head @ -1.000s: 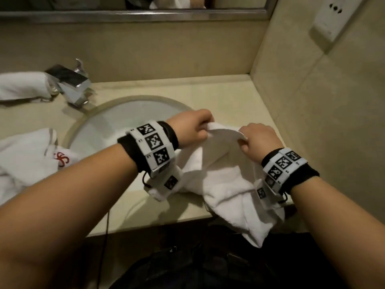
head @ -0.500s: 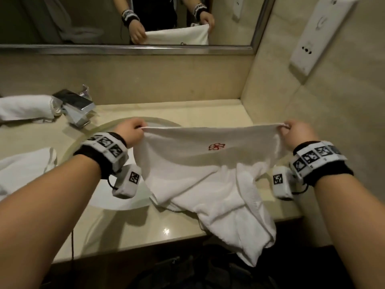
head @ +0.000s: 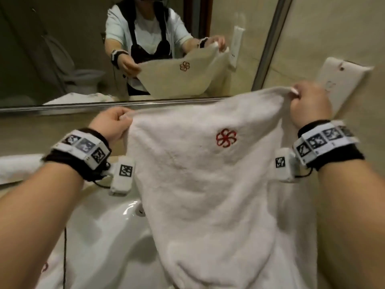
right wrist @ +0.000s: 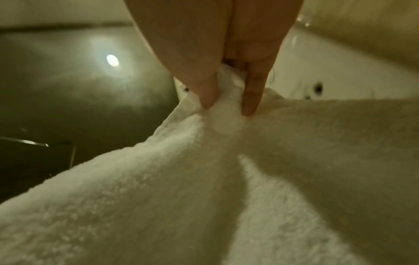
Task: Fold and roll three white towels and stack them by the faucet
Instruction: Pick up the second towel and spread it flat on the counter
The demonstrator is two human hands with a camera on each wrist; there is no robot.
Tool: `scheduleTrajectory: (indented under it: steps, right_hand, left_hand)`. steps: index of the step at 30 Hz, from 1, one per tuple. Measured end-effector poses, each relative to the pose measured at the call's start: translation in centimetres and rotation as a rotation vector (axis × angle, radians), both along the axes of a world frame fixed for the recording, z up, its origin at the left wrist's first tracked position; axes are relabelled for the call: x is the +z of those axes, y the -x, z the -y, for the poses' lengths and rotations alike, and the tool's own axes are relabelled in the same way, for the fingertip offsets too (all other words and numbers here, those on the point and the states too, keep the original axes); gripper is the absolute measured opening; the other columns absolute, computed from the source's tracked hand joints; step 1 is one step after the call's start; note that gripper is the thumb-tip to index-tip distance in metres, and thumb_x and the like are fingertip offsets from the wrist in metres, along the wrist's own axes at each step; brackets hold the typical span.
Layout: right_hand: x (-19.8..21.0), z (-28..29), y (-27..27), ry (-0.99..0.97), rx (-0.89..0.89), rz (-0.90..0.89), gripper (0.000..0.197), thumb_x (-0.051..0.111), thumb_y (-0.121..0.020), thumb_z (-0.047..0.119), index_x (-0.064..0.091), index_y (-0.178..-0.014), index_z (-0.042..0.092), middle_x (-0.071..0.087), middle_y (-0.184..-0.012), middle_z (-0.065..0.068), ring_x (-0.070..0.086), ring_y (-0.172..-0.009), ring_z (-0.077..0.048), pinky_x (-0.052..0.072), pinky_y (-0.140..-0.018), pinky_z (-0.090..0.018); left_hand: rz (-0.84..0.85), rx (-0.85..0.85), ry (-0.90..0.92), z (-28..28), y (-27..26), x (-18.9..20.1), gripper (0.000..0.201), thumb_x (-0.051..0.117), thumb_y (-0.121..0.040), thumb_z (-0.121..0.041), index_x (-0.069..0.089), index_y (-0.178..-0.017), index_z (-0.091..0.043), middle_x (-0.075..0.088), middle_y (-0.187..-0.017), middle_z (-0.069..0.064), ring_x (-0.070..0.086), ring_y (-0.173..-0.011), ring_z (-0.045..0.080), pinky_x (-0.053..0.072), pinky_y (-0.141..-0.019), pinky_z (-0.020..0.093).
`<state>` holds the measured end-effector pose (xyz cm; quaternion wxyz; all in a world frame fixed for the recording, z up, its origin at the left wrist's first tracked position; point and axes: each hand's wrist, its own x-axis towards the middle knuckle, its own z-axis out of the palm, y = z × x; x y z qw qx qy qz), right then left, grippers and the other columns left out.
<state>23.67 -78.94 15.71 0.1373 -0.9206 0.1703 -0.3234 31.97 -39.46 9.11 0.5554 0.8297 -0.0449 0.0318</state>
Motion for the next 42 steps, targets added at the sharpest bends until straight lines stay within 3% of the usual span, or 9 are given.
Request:
scheduleTrajectory:
  steps: [3, 7, 10, 17, 22, 26, 33, 38, 42]
  right_hand:
    - [-5.7, 0.0, -4.3, 0.009, 0.037, -0.182, 0.027, 0.044, -0.083, -0.001, 0.062, -0.104, -0.001, 0.058, -0.110, -0.029, 0.053, -0.103, -0.042, 0.042, -0.084, -0.042]
    - [-13.4, 1.4, -9.1, 0.005, 0.026, -0.449, 0.023, 0.046, -0.084, 0.002, 0.063, -0.099, -0.003, 0.059, -0.104, -0.031, 0.055, -0.098, -0.044, 0.044, -0.080, -0.043]
    - [-18.1, 2.6, -12.1, -0.024, -0.006, -0.579, 0.026, 0.045, -0.086, 0.003, 0.062, -0.105, -0.002, 0.059, -0.108, -0.031, 0.055, -0.101, -0.043, 0.042, -0.084, -0.043]
    - [-22.1, 2.9, -15.1, -0.085, -0.080, -0.686, 0.027, 0.045, -0.091, 0.011, 0.058, -0.105, -0.008, 0.057, -0.111, -0.033, 0.053, -0.103, -0.045, 0.041, -0.086, -0.043]
    - [-21.7, 1.6, -13.9, -0.175, -0.050, -0.693, 0.038, 0.050, -0.090, 0.017, 0.049, -0.128, 0.010, 0.038, -0.137, -0.021, 0.042, -0.121, -0.038, 0.032, -0.103, -0.037]
    - [-18.0, 0.1, -10.3, -0.135, 0.117, -0.629, 0.029, 0.051, -0.090, 0.018, 0.057, -0.117, 0.010, 0.049, -0.127, -0.018, 0.049, -0.114, -0.033, 0.036, -0.098, -0.035]
    - [-13.4, -5.7, 4.1, -0.157, 0.424, -0.513, 0.016, 0.051, -0.089, 0.019, 0.065, -0.096, 0.018, 0.062, -0.090, 0.003, 0.058, -0.085, -0.017, 0.043, -0.079, -0.029]
    - [-16.6, -9.2, 16.8, -0.157, 0.595, -0.650, 0.012, 0.056, -0.087, 0.024, 0.065, -0.090, 0.017, 0.065, -0.086, 0.000, 0.057, -0.082, -0.017, 0.043, -0.076, -0.031]
    - [-21.2, -11.1, 24.5, -0.154, 0.620, -0.910, 0.031, 0.062, -0.077, 0.046, 0.057, -0.097, 0.022, 0.058, -0.091, 0.002, 0.056, -0.088, -0.020, 0.042, -0.075, -0.032]
  left_hand:
    - [-0.058, 0.014, -0.161, 0.6, -3.7, -5.6, 0.015, 0.052, -0.087, -0.013, 0.061, -0.099, -0.009, 0.060, -0.079, 0.008, 0.052, -0.070, 0.023, 0.047, -0.070, 0.039]
    - [-0.189, 0.046, -0.201, 2.0, -7.9, -12.2, 0.014, 0.057, -0.084, -0.014, 0.063, -0.096, -0.010, 0.057, -0.067, 0.000, 0.048, -0.054, 0.016, 0.041, -0.056, 0.025]
    - [-0.299, 0.100, -0.203, 2.4, -10.9, -16.4, 0.013, 0.060, -0.084, -0.014, 0.063, -0.096, -0.011, 0.056, -0.073, 0.004, 0.052, -0.066, 0.022, 0.049, -0.073, 0.035]
    - [-0.315, 0.088, -0.423, 2.7, -12.6, -19.6, 0.006, 0.059, -0.084, -0.021, 0.062, -0.089, -0.019, 0.059, -0.083, 0.001, 0.052, -0.077, 0.020, 0.035, -0.070, 0.025]
    - [-0.301, 0.057, -0.497, 2.9, -11.0, -18.3, 0.022, 0.058, -0.085, -0.023, 0.058, -0.106, -0.014, 0.059, -0.106, 0.005, 0.056, -0.098, 0.026, 0.041, -0.083, 0.030]
    - [-0.180, -0.072, -0.571, 3.3, -6.9, -14.7, 0.027, 0.056, -0.087, -0.022, 0.057, -0.112, -0.015, 0.056, -0.120, 0.010, 0.052, -0.111, 0.027, 0.040, -0.097, 0.035]
    - [-0.092, -0.621, -0.587, 6.9, 8.8, -10.1, 0.009, 0.056, -0.087, -0.024, 0.062, -0.094, -0.025, 0.064, -0.090, -0.007, 0.053, -0.079, 0.007, 0.040, -0.072, 0.021]
    - [-0.097, -1.044, -0.767, 9.2, 19.5, -12.2, 0.021, 0.051, -0.089, -0.027, 0.062, -0.106, -0.021, 0.063, -0.106, -0.001, 0.054, -0.088, 0.013, 0.038, -0.076, 0.022]
    - [-0.086, -1.075, -0.873, 9.7, 24.0, -15.3, 0.028, 0.052, -0.088, -0.025, 0.058, -0.115, -0.020, 0.058, -0.118, 0.003, 0.053, -0.109, 0.021, 0.041, -0.091, 0.028]
